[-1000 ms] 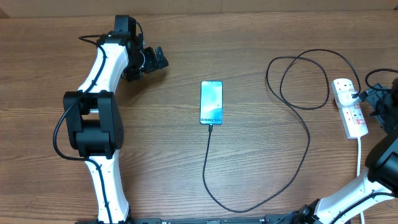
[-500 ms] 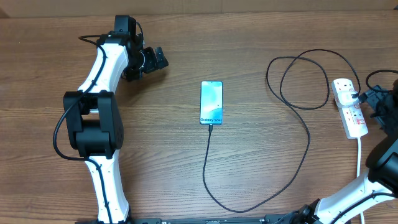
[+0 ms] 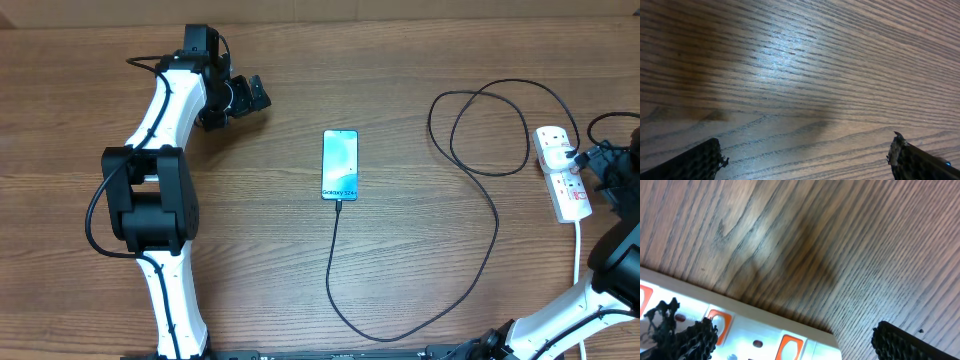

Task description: Plug charger to phone and switch on socket

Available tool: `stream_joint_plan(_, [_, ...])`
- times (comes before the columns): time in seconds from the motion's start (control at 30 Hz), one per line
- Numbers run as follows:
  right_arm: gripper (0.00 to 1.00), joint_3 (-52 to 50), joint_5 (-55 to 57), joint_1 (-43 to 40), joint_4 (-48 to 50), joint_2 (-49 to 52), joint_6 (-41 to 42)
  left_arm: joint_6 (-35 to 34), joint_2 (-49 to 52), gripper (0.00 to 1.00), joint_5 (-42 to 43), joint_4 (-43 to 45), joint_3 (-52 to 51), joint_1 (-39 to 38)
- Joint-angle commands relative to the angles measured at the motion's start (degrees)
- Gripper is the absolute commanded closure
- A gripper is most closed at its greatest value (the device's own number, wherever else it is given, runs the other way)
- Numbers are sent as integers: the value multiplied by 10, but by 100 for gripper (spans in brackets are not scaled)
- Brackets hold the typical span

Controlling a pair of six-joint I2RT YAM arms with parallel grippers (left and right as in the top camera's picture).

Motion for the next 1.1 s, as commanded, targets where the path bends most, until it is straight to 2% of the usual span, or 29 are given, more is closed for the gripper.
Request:
stream_joint_plan(0.0, [0, -3, 17, 0, 7, 0, 11, 2, -14, 1, -6, -1, 2, -4])
stream_joint_plan(1.07, [0, -34, 9, 0, 36, 0, 21, 2, -14, 0, -6, -1, 2, -4])
